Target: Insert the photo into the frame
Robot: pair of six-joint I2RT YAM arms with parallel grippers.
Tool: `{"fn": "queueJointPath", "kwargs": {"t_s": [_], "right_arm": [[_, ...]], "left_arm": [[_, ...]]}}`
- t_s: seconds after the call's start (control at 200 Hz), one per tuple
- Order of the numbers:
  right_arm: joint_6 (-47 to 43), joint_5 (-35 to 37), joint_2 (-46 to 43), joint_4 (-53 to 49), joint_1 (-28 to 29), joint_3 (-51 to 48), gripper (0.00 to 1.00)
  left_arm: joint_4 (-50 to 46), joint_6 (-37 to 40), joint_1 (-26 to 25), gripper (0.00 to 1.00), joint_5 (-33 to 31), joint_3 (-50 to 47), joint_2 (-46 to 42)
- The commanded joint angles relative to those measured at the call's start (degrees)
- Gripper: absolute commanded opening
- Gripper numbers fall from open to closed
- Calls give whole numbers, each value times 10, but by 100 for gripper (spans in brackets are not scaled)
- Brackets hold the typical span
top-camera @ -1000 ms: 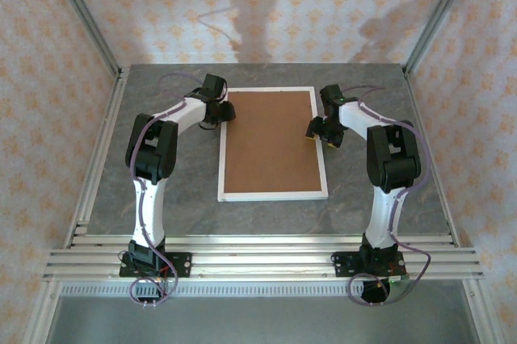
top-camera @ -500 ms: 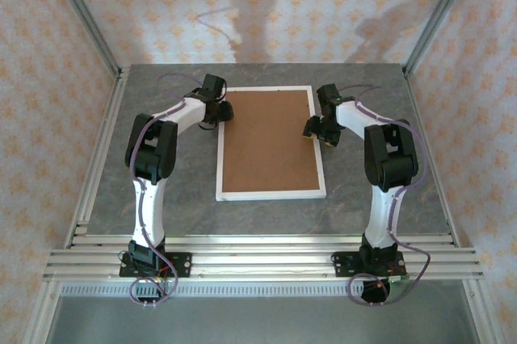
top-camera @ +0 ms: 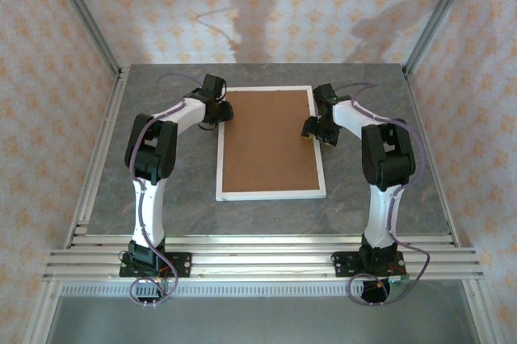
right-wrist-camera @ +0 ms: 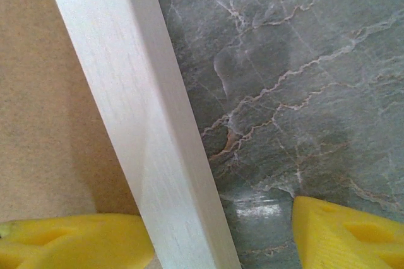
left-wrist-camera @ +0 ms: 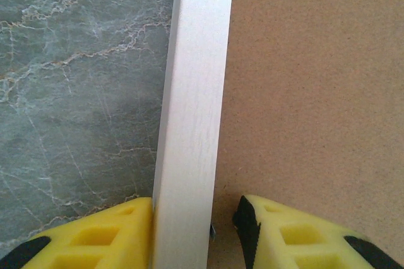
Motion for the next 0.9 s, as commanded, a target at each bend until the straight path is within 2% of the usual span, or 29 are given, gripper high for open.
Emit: {"fn": "queueJointPath", "kwargs": {"t_s": [0.0, 0.23, 0.465, 0.891], "right_arm": [[-17, -82, 56, 16, 55, -25, 72], [-44, -42, -32, -19, 19, -14, 73], [-47, 2, -148, -37, -36, -62, 73], [-37, -62, -272, -68, -35, -216, 71]], "left_arm": [[-45, 5, -21, 40, 41, -22, 0], [-40, -2, 3, 40, 35, -34, -5], [-39, -2, 15, 42, 28, -40, -19], [-46, -1, 15, 42, 30, -37, -23]]}}
